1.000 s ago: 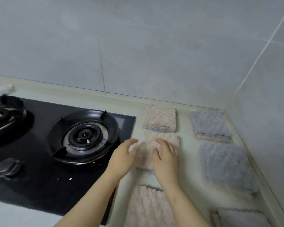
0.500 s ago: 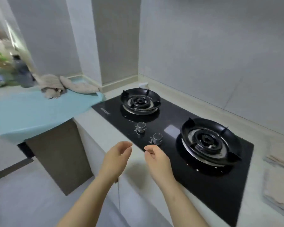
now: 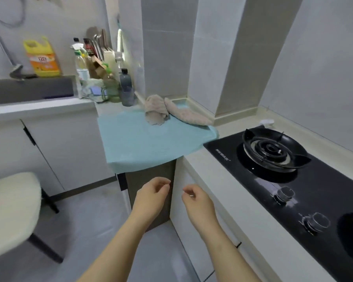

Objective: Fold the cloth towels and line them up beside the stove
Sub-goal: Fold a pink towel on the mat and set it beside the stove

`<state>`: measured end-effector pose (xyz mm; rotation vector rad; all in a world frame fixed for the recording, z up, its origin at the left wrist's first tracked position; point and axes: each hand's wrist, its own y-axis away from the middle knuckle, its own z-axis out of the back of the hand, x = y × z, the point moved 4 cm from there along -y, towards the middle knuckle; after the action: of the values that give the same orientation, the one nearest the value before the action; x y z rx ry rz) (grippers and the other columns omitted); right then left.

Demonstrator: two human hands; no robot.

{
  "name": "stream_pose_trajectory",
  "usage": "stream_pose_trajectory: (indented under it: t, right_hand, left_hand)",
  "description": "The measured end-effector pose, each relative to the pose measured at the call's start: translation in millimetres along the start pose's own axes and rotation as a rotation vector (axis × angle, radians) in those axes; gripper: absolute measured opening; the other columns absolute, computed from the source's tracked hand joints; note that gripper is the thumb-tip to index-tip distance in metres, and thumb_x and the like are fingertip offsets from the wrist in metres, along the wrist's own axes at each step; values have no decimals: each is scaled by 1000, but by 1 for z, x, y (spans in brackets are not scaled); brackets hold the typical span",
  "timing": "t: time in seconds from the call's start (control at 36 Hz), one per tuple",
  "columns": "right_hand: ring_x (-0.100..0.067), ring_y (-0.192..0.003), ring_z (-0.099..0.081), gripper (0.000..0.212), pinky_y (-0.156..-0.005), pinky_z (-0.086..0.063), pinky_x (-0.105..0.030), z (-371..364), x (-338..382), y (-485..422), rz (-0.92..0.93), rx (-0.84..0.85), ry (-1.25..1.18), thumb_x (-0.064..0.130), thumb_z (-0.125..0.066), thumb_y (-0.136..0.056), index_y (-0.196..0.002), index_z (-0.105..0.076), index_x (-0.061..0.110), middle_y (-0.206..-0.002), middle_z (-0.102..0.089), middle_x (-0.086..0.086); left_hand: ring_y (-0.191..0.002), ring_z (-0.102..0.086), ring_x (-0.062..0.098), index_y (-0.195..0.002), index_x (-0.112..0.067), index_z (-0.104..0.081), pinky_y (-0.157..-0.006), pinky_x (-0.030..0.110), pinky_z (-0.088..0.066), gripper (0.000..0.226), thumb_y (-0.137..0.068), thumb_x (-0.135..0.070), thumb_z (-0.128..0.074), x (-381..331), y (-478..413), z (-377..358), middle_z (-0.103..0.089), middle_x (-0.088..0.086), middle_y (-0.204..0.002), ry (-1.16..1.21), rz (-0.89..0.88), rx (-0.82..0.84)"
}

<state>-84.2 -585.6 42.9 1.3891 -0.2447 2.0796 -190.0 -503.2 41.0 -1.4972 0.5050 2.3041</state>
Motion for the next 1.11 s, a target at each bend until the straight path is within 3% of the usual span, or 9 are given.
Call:
stream_pose_trajectory:
  t: [0.11, 0.25, 0.44, 0.56, 0.78, 0.94, 1.06, 1.11]
  right_hand:
    - [-5, -101, -49, 26, -81, -35, -16, -22, 14, -37, 9, 35, -12, 17, -45, -95, -119, -55, 20, -110, -54, 9]
    - [-5, -100, -49, 27, -78, -35, -15, -42, 30, -98, 21, 68, -36, 16, -44, -95, -120, -54, 19, -110, -54, 9]
    - [-6, -103, -47, 26, -86, -38, -19, -50, 61, -204, 50, 46, -9, 18, -44, -95, -119, -55, 20, -118, -55, 7]
    - [-7, -98, -49, 25, -82, -37, -20, -57, 76, -257, 46, 58, -29, 17, -45, -94, -116, -56, 20, -112, -54, 8]
    - [-9, -95, -51, 26, -78, -38, -20, -99, 90, -336, -56, 40, -68, 16, -45, -93, -116, -56, 19, -110, -55, 6]
    - [-12, -93, -53, 23, -77, -41, -23, -139, 97, -393, -117, -87, -89, 13, -47, -92, -113, -56, 18, -104, -55, 5]
    - [-13, -95, -55, 26, -76, -39, -20, -165, 102, -423, -176, -323, -89, 11, -51, -90, -114, -55, 17, -109, -58, 4]
    - [-17, -100, -58, 28, -84, -43, -27, -178, 103, -429, -248, -495, -12, 12, -54, -87, -114, -57, 18, -110, -62, 3]
  left_hand:
    - [-99, -57, 6, -95, -35, -58, -82, 23, -43, 15, -93, -23, -49, 6, -36, 18, -64, -11, -101, -12, 12, -36]
    - [-89, -57, 4, -97, -32, -57, -67, 14, -42, 14, -93, -21, -49, 8, -98, 33, -61, -12, -97, -38, 15, -59]
    - [-91, -59, 9, -96, -32, -57, -70, 17, -43, 14, -93, -21, -49, -2, -202, 50, -62, -9, -95, -104, 2, -96]
    - [-90, -57, 7, -99, -30, -59, -69, 10, -41, 16, -93, -20, -48, -8, -255, 59, -62, -8, -100, -104, 21, -106]
    - [-93, -55, 8, -106, -19, -64, -79, 20, -38, 20, -93, -17, -49, -2, -351, 80, -60, -11, -100, -157, 20, -85]
    - [-90, -57, 9, -108, -20, -63, -77, 20, -38, 22, -91, -15, -49, 10, -436, 93, -59, -11, -104, -245, -88, 12]
    - [-101, -55, 12, -112, -18, -60, -84, 20, -38, 26, -89, -11, -50, 26, -488, 98, -57, -7, -114, -287, -190, 190]
    - [-97, -54, 11, -109, -18, -61, -83, 19, -38, 24, -89, -9, -52, 30, -506, 103, -56, -7, -108, -307, -229, 313]
